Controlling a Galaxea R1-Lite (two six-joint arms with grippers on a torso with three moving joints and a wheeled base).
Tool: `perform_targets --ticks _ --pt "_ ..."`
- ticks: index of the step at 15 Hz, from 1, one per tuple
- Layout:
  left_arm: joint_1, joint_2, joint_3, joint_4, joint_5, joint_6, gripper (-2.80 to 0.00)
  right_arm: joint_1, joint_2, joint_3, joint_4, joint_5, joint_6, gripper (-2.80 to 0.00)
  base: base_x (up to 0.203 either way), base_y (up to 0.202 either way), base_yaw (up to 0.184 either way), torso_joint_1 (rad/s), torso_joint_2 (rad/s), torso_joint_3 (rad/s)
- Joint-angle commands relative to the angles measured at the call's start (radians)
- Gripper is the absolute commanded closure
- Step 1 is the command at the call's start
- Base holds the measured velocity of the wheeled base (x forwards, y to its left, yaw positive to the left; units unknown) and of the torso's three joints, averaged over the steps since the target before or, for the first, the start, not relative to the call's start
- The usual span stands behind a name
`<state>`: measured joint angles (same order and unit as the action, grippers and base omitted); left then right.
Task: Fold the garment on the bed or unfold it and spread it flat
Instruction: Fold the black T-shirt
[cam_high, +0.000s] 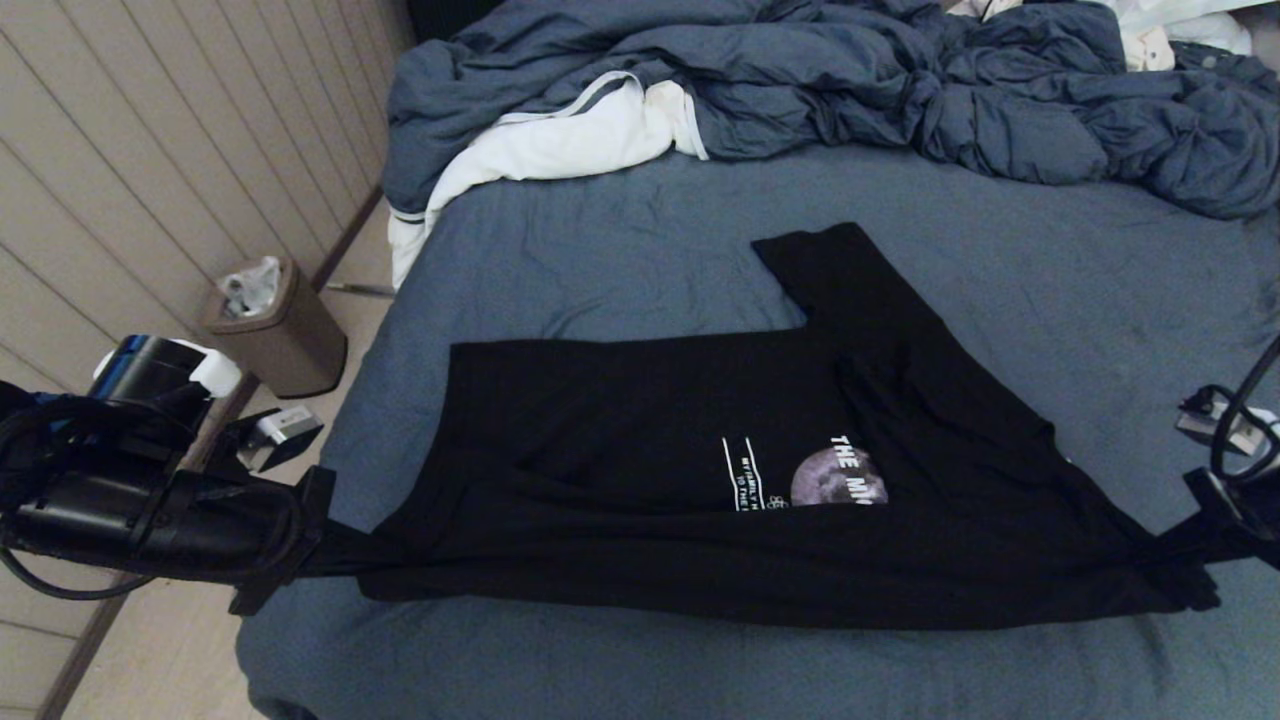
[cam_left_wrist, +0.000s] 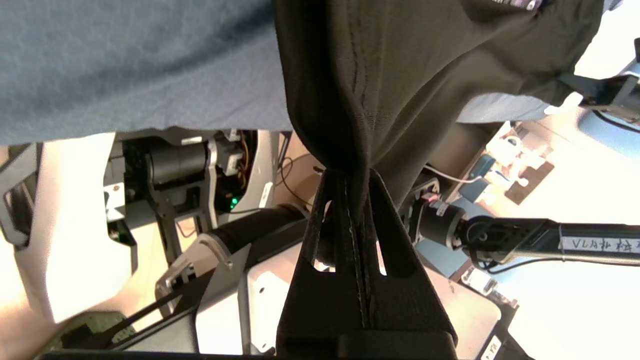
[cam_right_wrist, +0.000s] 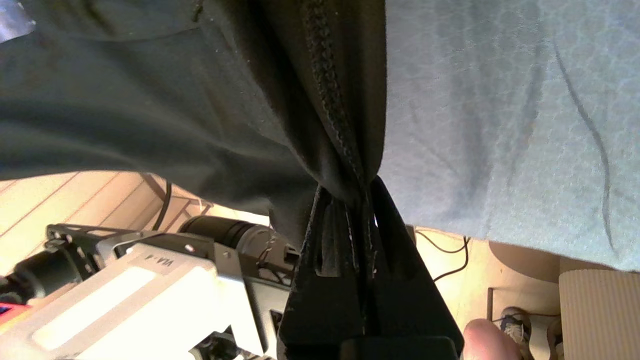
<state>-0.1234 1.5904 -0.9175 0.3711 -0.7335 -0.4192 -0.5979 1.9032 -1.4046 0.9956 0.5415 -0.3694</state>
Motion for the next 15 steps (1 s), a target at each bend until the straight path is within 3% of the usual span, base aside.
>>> perform_targets --ticks 1,5,6,15 --pt "0.000 0.003 0.009 0.002 -0.016 -0.004 0.00 -0.002 0.004 0.041 -0.028 0.003 -0.002 0.00 0.000 0.000 0.000 0.000 0.00 0.000" --pt "0.001 0.005 0.006 0.002 -0.021 -0.004 0.00 -0.003 0.004 0.042 -0.039 0.003 -0.002 0.00 0.000 0.000 0.000 0.000 0.00 0.000" --pt "0.001 0.003 0.006 0.002 -0.021 -0.004 -2.80 -0.007 0.003 0.047 -0.058 0.003 -0.003 -2.80 0.000 0.000 0.000 0.000 0.00 0.000" --pt "0.021 -0.031 0.010 0.002 -0.023 -0.006 -2.80 -0.013 -0.003 0.040 -0.066 0.006 -0.004 -2.80 0.000 0.000 0.000 0.000 0.00 0.000"
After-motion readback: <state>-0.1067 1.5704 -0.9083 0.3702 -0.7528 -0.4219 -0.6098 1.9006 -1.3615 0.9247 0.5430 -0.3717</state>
